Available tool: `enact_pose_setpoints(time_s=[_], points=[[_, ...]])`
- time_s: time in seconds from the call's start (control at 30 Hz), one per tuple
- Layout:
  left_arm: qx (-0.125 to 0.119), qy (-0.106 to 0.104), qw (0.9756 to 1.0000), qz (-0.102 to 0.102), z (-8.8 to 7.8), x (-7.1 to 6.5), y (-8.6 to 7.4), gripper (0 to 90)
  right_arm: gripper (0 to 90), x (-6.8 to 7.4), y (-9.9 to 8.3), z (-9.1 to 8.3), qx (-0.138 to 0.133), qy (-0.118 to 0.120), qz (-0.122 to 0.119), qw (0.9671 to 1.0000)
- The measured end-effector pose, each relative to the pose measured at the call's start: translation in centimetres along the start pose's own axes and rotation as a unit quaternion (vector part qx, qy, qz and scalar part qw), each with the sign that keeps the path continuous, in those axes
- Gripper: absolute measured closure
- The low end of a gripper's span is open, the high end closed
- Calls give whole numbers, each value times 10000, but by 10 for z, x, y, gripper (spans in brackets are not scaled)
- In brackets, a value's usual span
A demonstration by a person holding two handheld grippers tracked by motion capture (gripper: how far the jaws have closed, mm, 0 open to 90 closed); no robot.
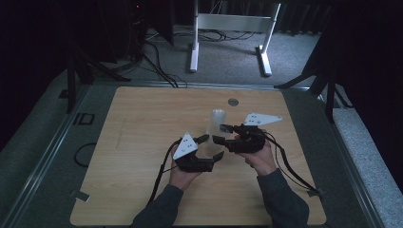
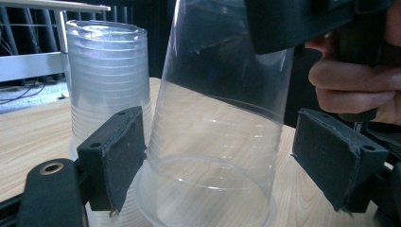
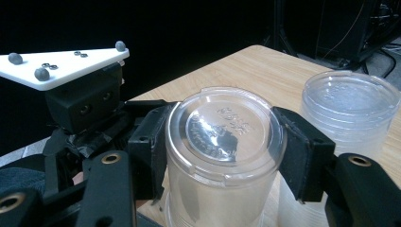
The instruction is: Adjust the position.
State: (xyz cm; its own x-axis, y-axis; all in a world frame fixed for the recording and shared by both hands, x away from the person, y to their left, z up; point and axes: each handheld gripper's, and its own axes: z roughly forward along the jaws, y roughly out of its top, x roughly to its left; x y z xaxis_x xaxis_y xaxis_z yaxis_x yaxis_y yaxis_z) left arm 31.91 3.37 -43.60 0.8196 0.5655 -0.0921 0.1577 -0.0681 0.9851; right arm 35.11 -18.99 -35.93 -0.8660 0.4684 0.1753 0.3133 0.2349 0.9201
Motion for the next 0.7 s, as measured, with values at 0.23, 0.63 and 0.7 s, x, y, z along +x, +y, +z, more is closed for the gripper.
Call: enact_pose_setpoints(time_s=[0.23,0.63,0.7], points=[[3,24,10000,-42,2,1,-2,181,410,0,0,0,2,20,21,10000],[7,76,9999,-66,2,1,-3,237,411,-1,1,-1,-27,53,56,10000],[-2,85,9999,-62,1,1,-4,257,410,-1,1,-1,-23,56,55,10000]])
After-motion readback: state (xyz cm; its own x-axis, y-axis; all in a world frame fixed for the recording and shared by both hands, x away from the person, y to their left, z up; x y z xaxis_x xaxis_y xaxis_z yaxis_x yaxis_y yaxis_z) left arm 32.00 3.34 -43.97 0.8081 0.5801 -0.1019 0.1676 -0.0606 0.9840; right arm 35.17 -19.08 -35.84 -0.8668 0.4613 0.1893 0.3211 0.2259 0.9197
